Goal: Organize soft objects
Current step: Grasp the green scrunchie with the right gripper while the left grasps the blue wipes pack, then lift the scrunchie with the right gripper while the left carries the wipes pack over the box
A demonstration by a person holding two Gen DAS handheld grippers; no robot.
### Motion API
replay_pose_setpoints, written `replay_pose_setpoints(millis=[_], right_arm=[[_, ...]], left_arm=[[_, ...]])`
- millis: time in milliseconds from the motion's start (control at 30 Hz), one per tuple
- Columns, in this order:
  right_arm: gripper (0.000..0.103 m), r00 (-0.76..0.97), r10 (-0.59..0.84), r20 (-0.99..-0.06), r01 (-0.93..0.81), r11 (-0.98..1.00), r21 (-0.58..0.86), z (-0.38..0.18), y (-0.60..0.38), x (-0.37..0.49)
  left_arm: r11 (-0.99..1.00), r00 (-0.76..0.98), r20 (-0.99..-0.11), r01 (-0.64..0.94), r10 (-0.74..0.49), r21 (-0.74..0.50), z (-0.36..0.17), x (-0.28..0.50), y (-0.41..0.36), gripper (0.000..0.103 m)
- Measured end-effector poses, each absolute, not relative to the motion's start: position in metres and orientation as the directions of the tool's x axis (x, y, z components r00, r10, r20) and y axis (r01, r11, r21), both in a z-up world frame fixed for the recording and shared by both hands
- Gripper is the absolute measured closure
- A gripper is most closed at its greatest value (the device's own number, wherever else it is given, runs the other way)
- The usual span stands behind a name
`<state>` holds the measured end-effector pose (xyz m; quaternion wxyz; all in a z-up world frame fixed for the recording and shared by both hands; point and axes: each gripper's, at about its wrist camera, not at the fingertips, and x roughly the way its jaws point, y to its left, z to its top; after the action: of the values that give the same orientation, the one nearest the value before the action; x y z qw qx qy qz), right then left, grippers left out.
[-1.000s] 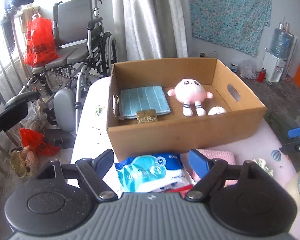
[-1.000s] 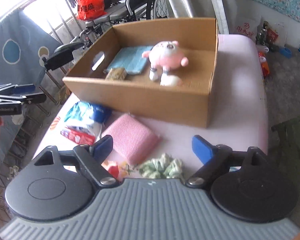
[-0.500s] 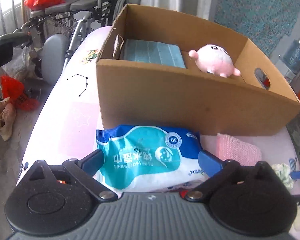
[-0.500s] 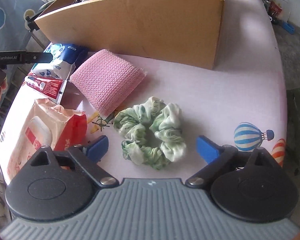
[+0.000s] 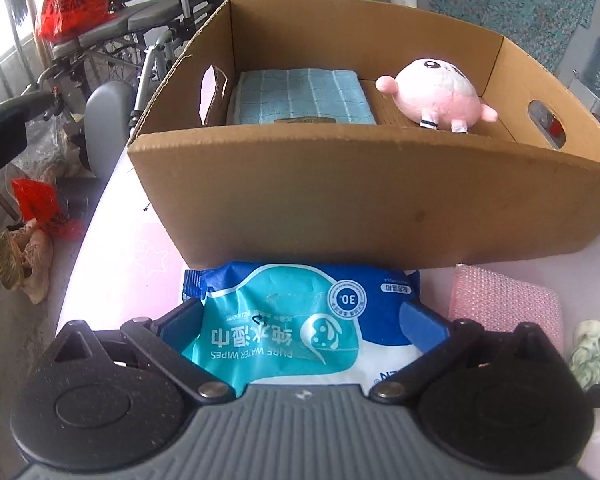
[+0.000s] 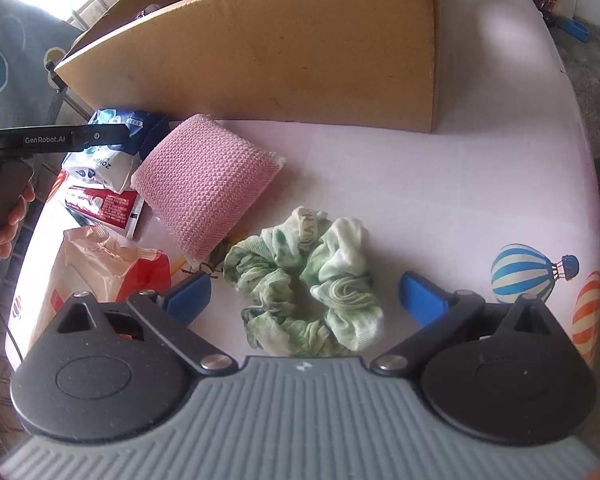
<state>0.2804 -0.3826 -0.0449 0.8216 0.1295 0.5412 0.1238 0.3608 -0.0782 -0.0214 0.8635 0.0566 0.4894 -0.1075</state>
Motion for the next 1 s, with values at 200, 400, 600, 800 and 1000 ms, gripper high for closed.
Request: replay_pose_setpoints(millis=[200, 400, 600, 800, 1000], right_arm=[[0.001, 0.381, 0.333, -0.862, -0.053, 0.939, 0.339, -0.048, -0.380, 0.283], [0.001, 0.378, 0.347, -0.858, -0.040, 0.932, 0.359, -0.048, -0.379, 0.283], [0.001, 0.384, 0.356, -0.852, -0.020, 0.926, 0.378, -0.047, -0.382, 0.284], [0.001, 0.395, 0.349, -0.850, -0.027, 0.929, 0.369, -0.048, -0.381, 0.282], [0.082, 0.405, 0.359, -0.841, -0.030, 0.924, 0.380, -0.046, -0.388, 0.278]], left_arm=[[0.975, 0.508, -0.858, 0.217, -0.078, 0.039, -0.025, 0.362, -0.095, 0.000], [0.974, 0.491, -0.866, 0.224, -0.093, 0.022, -0.026, 0.365, -0.101, 0.000], [0.967, 0.442, -0.891, 0.256, -0.106, 0.012, -0.045, 0.366, -0.112, 0.000], [0.967, 0.419, -0.901, 0.255, -0.113, -0.003, -0.040, 0.370, -0.107, 0.010], [0.961, 0.431, -0.898, 0.273, -0.090, 0.035, -0.031, 0.362, -0.111, 0.020]])
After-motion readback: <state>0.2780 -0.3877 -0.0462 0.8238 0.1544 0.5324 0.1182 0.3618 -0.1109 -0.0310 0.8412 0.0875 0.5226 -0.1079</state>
